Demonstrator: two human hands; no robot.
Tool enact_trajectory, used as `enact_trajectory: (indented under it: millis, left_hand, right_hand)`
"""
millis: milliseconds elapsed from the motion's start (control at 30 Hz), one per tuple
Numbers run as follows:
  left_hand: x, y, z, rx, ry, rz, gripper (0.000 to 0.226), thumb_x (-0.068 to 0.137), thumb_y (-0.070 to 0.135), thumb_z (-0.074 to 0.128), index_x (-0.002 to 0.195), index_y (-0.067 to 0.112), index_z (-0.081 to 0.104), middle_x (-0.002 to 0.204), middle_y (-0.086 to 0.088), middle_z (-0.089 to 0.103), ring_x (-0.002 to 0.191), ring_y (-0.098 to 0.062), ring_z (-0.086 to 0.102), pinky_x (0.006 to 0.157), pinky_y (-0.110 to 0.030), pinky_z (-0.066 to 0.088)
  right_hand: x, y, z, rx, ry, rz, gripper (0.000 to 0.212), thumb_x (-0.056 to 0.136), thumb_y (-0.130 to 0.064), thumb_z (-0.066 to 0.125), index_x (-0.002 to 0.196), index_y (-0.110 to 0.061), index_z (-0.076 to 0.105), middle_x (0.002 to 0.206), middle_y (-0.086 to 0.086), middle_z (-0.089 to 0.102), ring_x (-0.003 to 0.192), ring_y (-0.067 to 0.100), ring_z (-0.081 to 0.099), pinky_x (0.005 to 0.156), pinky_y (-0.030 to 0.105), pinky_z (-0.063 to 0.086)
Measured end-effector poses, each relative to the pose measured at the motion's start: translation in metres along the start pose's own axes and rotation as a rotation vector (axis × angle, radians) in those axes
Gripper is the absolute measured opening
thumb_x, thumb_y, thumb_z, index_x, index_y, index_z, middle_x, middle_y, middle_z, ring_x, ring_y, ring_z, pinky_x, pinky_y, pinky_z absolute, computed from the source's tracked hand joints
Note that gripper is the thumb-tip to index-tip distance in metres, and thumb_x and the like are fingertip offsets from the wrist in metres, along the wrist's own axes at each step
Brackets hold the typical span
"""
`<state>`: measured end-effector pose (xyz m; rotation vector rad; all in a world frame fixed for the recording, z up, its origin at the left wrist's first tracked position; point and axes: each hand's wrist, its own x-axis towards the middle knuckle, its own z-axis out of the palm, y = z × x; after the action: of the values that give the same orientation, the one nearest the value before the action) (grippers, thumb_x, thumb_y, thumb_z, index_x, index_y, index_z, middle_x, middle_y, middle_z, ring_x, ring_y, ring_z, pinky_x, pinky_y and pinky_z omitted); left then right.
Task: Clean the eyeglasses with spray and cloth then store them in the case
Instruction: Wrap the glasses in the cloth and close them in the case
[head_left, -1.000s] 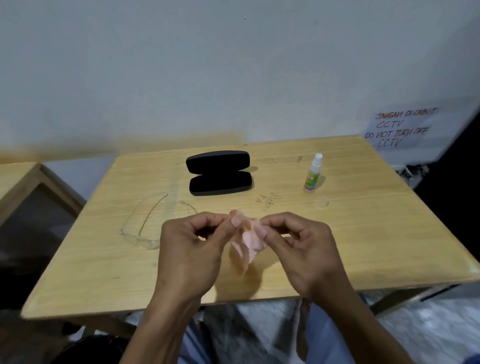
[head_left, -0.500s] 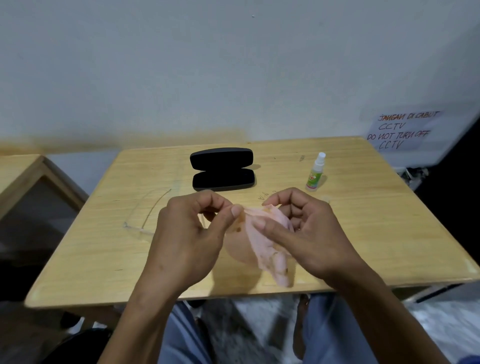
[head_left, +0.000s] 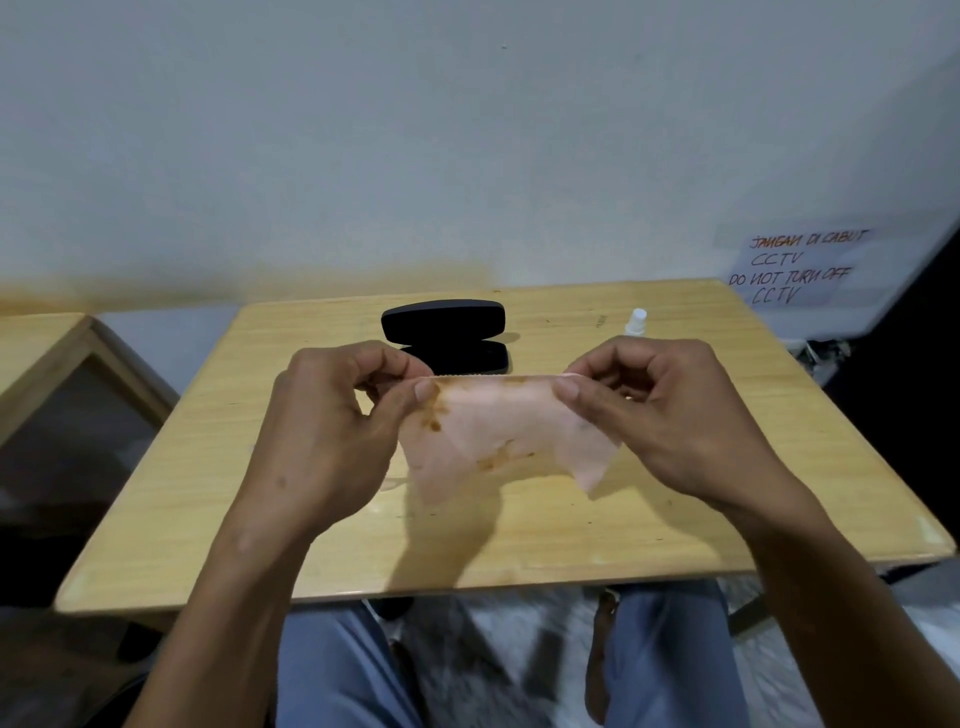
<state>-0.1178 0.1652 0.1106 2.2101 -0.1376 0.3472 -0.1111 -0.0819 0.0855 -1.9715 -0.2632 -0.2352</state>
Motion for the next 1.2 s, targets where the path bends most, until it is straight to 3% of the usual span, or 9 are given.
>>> enact_trajectory:
  millis: [167, 400, 500, 633, 767, 933, 1067, 1133, 1200]
  left_hand:
    - [0.003, -0.003, -0.001, -0.012, 0.048, 0.005, 0.006, 0.086, 0.019, 0.073, 0.08, 0.021, 0.076, 0.073, 0.007, 0.072, 0.037, 0.008, 0.045, 0.045, -0.007, 0.033]
    - [0.008, -0.013, 0.004, -0.039, 0.075, -0.065, 0.009, 0.085, 0.023, 0.075, 0.076, 0.025, 0.075, 0.071, 0.008, 0.072, 0.051, 0.0, 0.051, 0.053, -0.019, 0.038]
    - [0.011, -0.015, 0.009, -0.088, 0.088, -0.093, 0.009, 0.084, 0.024, 0.076, 0.076, 0.023, 0.075, 0.071, 0.005, 0.072, 0.051, 0.0, 0.051, 0.051, -0.013, 0.038]
    - [0.012, -0.016, 0.011, -0.128, 0.089, -0.108, 0.009, 0.082, 0.026, 0.078, 0.075, 0.022, 0.076, 0.071, 0.003, 0.073, 0.05, -0.001, 0.051, 0.052, -0.012, 0.039]
    - [0.015, -0.021, 0.014, -0.121, 0.091, -0.121, 0.009, 0.086, 0.023, 0.074, 0.077, 0.025, 0.076, 0.073, 0.002, 0.074, 0.062, -0.008, 0.058, 0.052, -0.014, 0.041]
    - [0.017, -0.021, 0.015, -0.231, 0.098, -0.158, 0.008, 0.085, 0.022, 0.075, 0.077, 0.023, 0.077, 0.072, 0.0, 0.076, 0.066, -0.014, 0.066, 0.064, -0.033, 0.052]
    - [0.019, -0.022, 0.013, -0.304, 0.096, -0.184, 0.009, 0.083, 0.023, 0.077, 0.076, 0.017, 0.077, 0.075, -0.008, 0.077, 0.083, -0.037, 0.071, 0.086, -0.049, 0.056]
    - [0.02, -0.023, 0.013, -0.329, 0.076, -0.184, 0.01, 0.084, 0.02, 0.076, 0.076, 0.016, 0.077, 0.075, -0.007, 0.077, 0.068, -0.027, 0.068, 0.078, -0.041, 0.056]
    - [0.022, -0.024, 0.012, -0.34, 0.061, -0.191, 0.011, 0.086, 0.017, 0.074, 0.076, 0.014, 0.076, 0.067, -0.001, 0.071, 0.053, -0.006, 0.054, 0.066, -0.025, 0.047]
  right_hand:
    - [0.003, -0.001, -0.012, -0.123, -0.08, 0.006, 0.004, 0.087, -0.019, 0.076, 0.089, -0.023, 0.078, 0.08, -0.008, 0.076, 0.074, 0.008, 0.069, 0.07, 0.029, 0.054]
    - [0.003, -0.005, -0.017, 0.196, -0.092, 0.142, 0.031, 0.075, -0.041, 0.073, 0.08, -0.011, 0.078, 0.067, 0.011, 0.067, 0.06, 0.022, 0.059, 0.06, 0.029, 0.055]
    - [0.004, -0.006, -0.017, 0.287, -0.076, 0.185, 0.028, 0.073, -0.037, 0.075, 0.081, -0.011, 0.079, 0.066, 0.01, 0.066, 0.061, 0.023, 0.057, 0.058, 0.025, 0.054]
    - [0.003, -0.004, -0.016, 0.295, -0.011, 0.197, 0.038, 0.068, -0.045, 0.078, 0.077, -0.008, 0.077, 0.072, 0.026, 0.068, 0.063, 0.029, 0.056, 0.056, 0.03, 0.052]
    - [0.002, -0.007, -0.011, 0.368, -0.004, 0.223, 0.034, 0.078, -0.039, 0.071, 0.064, -0.008, 0.07, 0.054, 0.008, 0.056, 0.048, 0.014, 0.053, 0.048, 0.022, 0.049]
    - [0.002, -0.011, -0.012, 0.515, -0.017, 0.308, 0.024, 0.072, -0.023, 0.075, 0.077, 0.0, 0.071, 0.055, 0.006, 0.057, 0.043, 0.01, 0.053, 0.043, 0.016, 0.046]
    - [0.007, -0.009, -0.011, 0.448, 0.027, 0.328, 0.04, 0.079, -0.039, 0.07, 0.07, 0.0, 0.07, 0.059, 0.012, 0.056, 0.043, 0.012, 0.049, 0.042, 0.019, 0.046]
    - [0.01, -0.007, -0.009, 0.424, 0.046, 0.337, 0.055, 0.081, -0.046, 0.067, 0.076, 0.009, 0.069, 0.056, 0.009, 0.059, 0.044, 0.014, 0.048, 0.042, 0.022, 0.045]
    - [0.013, -0.006, -0.009, 0.416, 0.054, 0.349, 0.059, 0.079, -0.047, 0.069, 0.077, 0.012, 0.066, 0.056, 0.009, 0.057, 0.044, 0.015, 0.048, 0.042, 0.023, 0.044]
